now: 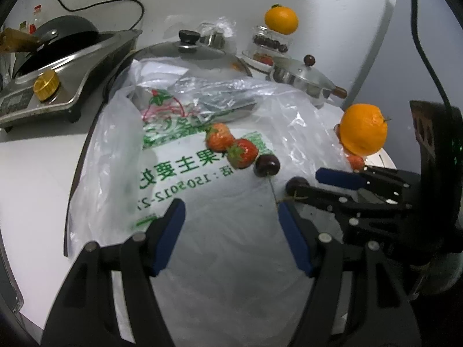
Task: Organize fruits
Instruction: 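Lower the right gripper onto a dark cherry in the bag and close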
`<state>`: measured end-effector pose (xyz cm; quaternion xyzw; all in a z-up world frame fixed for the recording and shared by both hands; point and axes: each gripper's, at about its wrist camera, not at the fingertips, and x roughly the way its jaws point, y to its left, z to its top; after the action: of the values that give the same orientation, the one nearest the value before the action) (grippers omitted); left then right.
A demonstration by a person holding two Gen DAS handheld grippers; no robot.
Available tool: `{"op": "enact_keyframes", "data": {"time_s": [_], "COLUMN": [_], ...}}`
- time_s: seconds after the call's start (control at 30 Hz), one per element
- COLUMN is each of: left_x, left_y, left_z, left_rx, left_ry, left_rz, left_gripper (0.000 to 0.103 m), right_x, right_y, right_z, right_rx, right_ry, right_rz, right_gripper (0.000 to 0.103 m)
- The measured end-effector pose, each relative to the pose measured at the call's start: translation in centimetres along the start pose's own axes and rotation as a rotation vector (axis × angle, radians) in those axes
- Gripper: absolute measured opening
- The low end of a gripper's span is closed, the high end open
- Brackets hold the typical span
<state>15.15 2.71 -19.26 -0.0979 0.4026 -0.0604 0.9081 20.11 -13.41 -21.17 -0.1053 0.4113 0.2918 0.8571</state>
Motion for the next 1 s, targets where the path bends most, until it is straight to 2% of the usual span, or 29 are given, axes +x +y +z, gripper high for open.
{"op": "enact_keyframes", "data": {"time_s": [0.47, 0.53, 0.63, 1.0], "left_x": [0.5, 0.6, 0.6, 0.3], "left_y": [0.3, 0.3, 0.2, 0.1], "left_z": [0.2, 0.2, 0.2, 0.1], "left_rx": [0.001, 0.001, 0.002, 0.007], "left_ry": [0.005, 0.007, 0.008, 0.003], "left_rz": [0.007, 0.006, 0.005, 0.012], "left_gripper": [0.069, 0.069, 0.069, 0.069], "right_x": [1.6, 1.7, 1.8, 2.0], "right_y": [-0.4, -0.5, -0.4, -0.1], "right_z": [0.7, 0.6, 0.7, 0.4], "right_rx": [0.03, 0.037, 0.039, 0.042], "right_ry": [0.015, 0.017, 0.019, 0.024], "right_rz": [-0.004, 0.003, 0.008, 0.021], "right_gripper": [0.038, 0.033, 0.03, 0.029]}}
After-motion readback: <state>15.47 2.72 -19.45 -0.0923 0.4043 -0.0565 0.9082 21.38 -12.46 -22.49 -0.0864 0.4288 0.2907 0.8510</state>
